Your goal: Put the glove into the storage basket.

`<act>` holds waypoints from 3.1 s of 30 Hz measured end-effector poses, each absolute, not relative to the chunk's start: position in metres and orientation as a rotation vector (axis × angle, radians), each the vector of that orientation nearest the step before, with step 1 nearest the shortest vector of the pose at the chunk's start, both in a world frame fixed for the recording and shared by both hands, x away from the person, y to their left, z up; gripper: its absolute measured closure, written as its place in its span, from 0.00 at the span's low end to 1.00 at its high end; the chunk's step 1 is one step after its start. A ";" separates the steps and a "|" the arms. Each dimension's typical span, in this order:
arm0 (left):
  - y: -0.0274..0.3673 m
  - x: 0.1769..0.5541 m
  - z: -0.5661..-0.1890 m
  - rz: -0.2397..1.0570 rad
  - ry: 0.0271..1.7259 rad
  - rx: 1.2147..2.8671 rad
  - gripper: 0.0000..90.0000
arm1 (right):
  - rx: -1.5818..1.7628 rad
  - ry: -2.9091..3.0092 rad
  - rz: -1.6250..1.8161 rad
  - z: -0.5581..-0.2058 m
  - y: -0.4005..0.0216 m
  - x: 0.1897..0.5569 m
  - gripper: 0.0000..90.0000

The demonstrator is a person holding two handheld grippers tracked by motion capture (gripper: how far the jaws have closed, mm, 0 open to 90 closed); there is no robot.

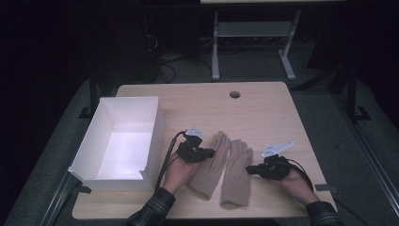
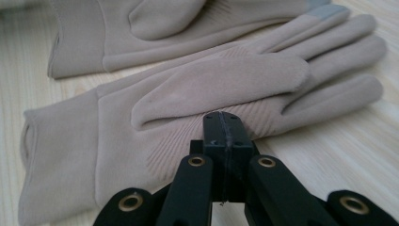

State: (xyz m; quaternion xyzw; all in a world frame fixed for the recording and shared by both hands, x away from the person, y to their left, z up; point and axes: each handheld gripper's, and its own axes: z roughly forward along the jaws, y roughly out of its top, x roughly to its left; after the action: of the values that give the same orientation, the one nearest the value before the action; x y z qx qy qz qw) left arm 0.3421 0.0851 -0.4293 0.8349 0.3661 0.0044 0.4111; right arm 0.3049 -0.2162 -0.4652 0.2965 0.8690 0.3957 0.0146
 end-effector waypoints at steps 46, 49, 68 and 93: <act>0.040 0.320 -0.423 -0.061 0.708 2.120 0.95 | 0.997 2.546 1.214 -0.452 -0.234 0.314 0.74; 0.043 0.314 -0.428 -0.064 0.710 2.127 0.97 | 1.040 2.496 1.178 -0.456 -0.247 0.318 0.59; 0.040 0.295 -0.460 -0.073 0.712 2.244 0.97 | 1.162 2.293 0.981 -0.478 -0.256 0.332 0.19; 0.109 0.294 -0.445 -0.011 0.759 2.305 0.92 | 1.231 2.310 1.015 -0.482 -0.260 0.338 0.16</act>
State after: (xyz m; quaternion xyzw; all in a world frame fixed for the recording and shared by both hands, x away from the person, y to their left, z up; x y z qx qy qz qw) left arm 0.2937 0.1087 -0.4454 0.8898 0.2931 -0.0041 0.3499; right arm 0.3378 -0.2599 -0.4824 0.4323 0.8114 0.3566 0.1663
